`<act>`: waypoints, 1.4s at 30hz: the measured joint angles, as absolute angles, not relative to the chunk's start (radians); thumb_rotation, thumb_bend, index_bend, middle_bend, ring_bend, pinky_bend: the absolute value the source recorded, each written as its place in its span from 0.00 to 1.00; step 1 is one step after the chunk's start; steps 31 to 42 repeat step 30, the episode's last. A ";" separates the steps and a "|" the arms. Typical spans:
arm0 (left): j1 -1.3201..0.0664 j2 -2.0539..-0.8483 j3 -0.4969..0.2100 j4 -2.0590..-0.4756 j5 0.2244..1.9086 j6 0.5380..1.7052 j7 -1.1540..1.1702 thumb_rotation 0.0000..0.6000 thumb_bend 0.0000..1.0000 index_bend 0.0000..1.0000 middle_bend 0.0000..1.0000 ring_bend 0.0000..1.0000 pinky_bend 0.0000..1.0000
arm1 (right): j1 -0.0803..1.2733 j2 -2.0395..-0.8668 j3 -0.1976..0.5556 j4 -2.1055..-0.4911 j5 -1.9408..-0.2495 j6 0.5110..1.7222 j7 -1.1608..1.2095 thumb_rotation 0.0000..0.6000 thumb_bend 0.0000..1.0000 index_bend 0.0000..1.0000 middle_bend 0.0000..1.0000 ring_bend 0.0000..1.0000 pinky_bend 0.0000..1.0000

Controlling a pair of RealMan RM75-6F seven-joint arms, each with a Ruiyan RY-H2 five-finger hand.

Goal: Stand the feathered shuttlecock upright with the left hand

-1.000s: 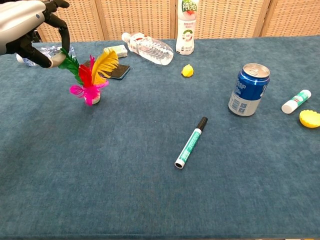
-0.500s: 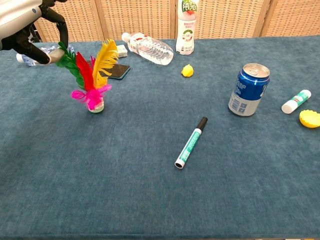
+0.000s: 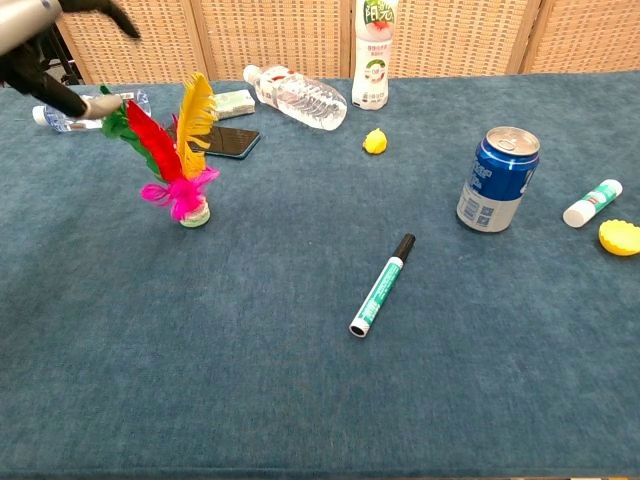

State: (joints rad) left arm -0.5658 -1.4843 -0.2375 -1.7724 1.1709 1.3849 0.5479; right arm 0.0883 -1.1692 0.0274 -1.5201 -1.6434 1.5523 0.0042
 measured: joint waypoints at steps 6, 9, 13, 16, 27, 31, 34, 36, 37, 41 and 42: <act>-0.534 -1.416 -0.252 -1.865 1.244 1.443 0.495 1.00 0.25 0.17 0.00 0.00 0.00 | 0.088 -1.173 0.024 -1.516 -1.653 1.558 0.002 1.00 0.03 0.10 0.00 0.00 0.00; -0.498 -1.358 -0.237 -1.917 1.299 1.474 0.466 1.00 0.25 0.16 0.00 0.00 0.00 | 0.088 -1.171 0.023 -1.517 -1.654 1.558 0.005 1.00 0.03 0.10 0.00 0.00 0.00; -0.416 -1.295 -0.156 -1.938 1.406 1.531 0.412 1.00 0.26 0.14 0.00 0.00 0.00 | 0.089 -1.170 0.022 -1.518 -1.657 1.557 0.011 1.00 0.03 0.10 0.00 0.00 0.00; -0.346 -1.271 -0.070 -1.916 1.488 1.577 0.347 1.00 0.26 0.14 0.00 0.00 0.00 | 0.090 -1.170 0.021 -1.518 -1.659 1.557 0.014 1.00 0.03 0.10 0.00 0.00 0.00; -0.154 -1.309 0.080 -1.646 1.602 1.695 0.135 1.00 0.27 0.14 0.00 0.00 0.00 | 0.092 -1.179 0.014 -1.522 -1.671 1.553 -0.011 1.00 0.03 0.10 0.00 0.00 0.00; -0.131 -1.329 0.085 -1.614 1.603 1.696 0.111 1.00 0.28 0.14 0.00 0.00 0.00 | 0.093 -1.180 0.014 -1.521 -1.669 1.551 -0.012 1.00 0.03 0.10 0.00 0.00 0.00; -0.131 -1.329 0.085 -1.614 1.603 1.696 0.111 1.00 0.28 0.14 0.00 0.00 0.00 | 0.093 -1.180 0.014 -1.521 -1.669 1.551 -0.012 1.00 0.03 0.10 0.00 0.00 0.00; -0.131 -1.329 0.085 -1.614 1.603 1.696 0.111 1.00 0.28 0.14 0.00 0.00 0.00 | 0.093 -1.180 0.014 -1.521 -1.669 1.551 -0.012 1.00 0.03 0.10 0.00 0.00 0.00; -0.131 -1.329 0.085 -1.614 1.603 1.696 0.111 1.00 0.28 0.14 0.00 0.00 0.00 | 0.093 -1.180 0.014 -1.521 -1.669 1.551 -0.012 1.00 0.03 0.10 0.00 0.00 0.00; -0.131 -1.329 0.085 -1.614 1.603 1.696 0.111 1.00 0.28 0.14 0.00 0.00 0.00 | 0.093 -1.180 0.014 -1.521 -1.669 1.551 -0.012 1.00 0.03 0.10 0.00 0.00 0.00; -0.131 -1.329 0.085 -1.614 1.603 1.696 0.111 1.00 0.28 0.14 0.00 0.00 0.00 | 0.093 -1.180 0.014 -1.521 -1.669 1.551 -0.012 1.00 0.03 0.10 0.00 0.00 0.00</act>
